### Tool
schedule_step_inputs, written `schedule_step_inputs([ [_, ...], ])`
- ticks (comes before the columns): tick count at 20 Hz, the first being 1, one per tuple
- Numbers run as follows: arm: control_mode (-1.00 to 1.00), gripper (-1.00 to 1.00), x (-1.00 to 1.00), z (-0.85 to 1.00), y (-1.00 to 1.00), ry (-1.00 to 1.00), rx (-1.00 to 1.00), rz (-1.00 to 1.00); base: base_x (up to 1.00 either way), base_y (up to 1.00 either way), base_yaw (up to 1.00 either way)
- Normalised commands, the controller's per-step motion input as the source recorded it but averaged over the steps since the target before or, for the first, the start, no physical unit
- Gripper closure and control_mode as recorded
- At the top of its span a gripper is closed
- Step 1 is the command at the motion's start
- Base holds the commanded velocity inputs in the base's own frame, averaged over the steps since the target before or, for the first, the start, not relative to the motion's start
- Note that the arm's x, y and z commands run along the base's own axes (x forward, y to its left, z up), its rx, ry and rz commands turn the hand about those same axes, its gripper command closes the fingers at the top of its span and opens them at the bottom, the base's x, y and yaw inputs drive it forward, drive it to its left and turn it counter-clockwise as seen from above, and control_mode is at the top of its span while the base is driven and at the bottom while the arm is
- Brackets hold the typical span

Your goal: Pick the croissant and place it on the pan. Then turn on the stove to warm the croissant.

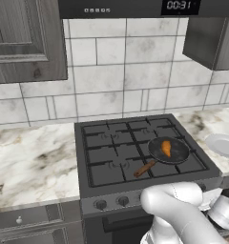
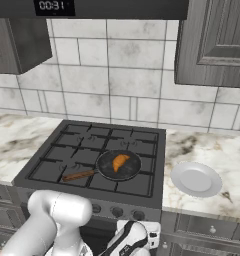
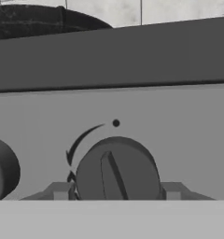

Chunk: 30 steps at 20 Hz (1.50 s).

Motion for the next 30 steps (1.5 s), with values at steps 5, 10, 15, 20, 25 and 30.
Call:
schedule_step_inputs([
  [5, -1.00, 1.00, 0.08, 0.18, -0.02, 0.10, 0.00, 0.15, 0.00, 0.00, 0.00],
  [10, -1.00, 1.00, 0.09, 0.19, -0.09, 0.10, 0.00, 0.19, 0.00, 0.00, 0.00],
  [15, -1.00, 1.00, 0.01, 0.17, -0.02, 0.01, -0.02, 0.23, 0.00, 0.00, 0.00],
  [20, -1.00, 1.00, 0.00, 0.16, 0.00, -0.01, -0.04, 0.25, 0.00, 0.00, 0.00],
  [25, -1.00, 1.00, 0.00, 0.31, -0.01, 0.00, -0.02, 0.22, 0.00, 0.00, 0.00],
  [30, -1.00, 1.00, 0.00, 0.37, -0.01, 0.00, 0.00, 0.19, 0.00, 0.00, 0.00],
])
